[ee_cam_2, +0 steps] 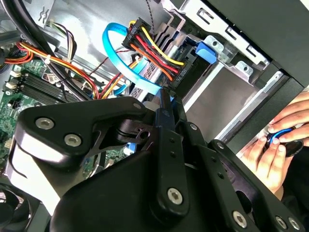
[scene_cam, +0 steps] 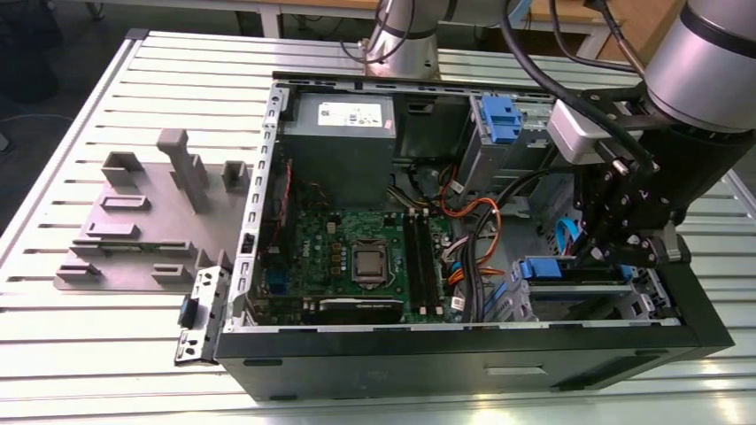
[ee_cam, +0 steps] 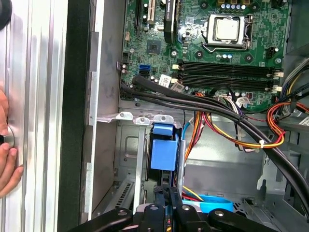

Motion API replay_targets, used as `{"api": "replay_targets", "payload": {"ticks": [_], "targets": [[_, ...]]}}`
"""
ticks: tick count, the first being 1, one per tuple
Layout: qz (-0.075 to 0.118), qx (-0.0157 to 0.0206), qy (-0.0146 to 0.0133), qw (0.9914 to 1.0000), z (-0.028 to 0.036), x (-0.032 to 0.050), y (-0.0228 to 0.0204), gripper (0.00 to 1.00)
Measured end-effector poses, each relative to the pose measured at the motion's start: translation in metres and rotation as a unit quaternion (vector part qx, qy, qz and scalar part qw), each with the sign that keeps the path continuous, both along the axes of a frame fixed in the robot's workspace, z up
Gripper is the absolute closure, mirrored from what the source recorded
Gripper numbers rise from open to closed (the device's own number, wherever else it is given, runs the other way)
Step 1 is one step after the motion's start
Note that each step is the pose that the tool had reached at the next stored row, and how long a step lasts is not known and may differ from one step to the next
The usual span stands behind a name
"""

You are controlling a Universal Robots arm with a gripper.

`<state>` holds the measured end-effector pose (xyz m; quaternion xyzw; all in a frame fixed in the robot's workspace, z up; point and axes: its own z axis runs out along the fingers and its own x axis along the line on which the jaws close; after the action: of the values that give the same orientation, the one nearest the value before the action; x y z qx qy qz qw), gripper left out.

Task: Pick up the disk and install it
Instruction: 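Insert the second disk wire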

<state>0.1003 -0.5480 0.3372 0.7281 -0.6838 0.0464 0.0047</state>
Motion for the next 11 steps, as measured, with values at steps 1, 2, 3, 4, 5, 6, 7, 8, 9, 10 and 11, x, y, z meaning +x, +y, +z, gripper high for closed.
{"api": "replay_targets", "payload": {"ticks": [1, 2, 3, 4, 5, 6, 7, 8, 9, 10, 11], "targets": [[0.000, 0.0017, 0.0000, 1.00000, 0.0001, 0.0000, -0.0001, 0.84], [0.000, 0.0037, 0.0000, 0.99999, 0.0001, 0.0000, -0.0001, 0.84], [0.000, 0.0053, 0.0000, 0.99999, 0.0001, 0.0000, -0.0003, 0.84], [0.000, 0.0064, 0.0000, 0.99998, 0.0001, 0.0000, -0.0005, 0.84], [0.000, 0.0065, 0.0000, 0.99998, 0.0000, 0.0000, -0.0007, 0.84], [0.000, 0.0067, 0.0000, 0.99998, -0.0001, 0.0000, -0.0009, 0.84], [0.000, 0.0067, 0.0000, 0.99998, -0.0004, 0.0000, -0.0010, 0.84], [0.000, 0.0067, 0.0000, 0.99998, -0.0006, 0.0000, -0.0011, 0.84], [0.000, 0.0066, 0.0000, 0.99998, -0.0008, 0.0000, -0.0012, 0.84], [0.000, 0.0066, 0.0000, 0.99998, -0.0011, 0.0000, -0.0012, 0.84], [0.000, 0.0066, 0.0000, 0.99998, -0.0013, 0.0000, -0.0013, 0.84]]}}
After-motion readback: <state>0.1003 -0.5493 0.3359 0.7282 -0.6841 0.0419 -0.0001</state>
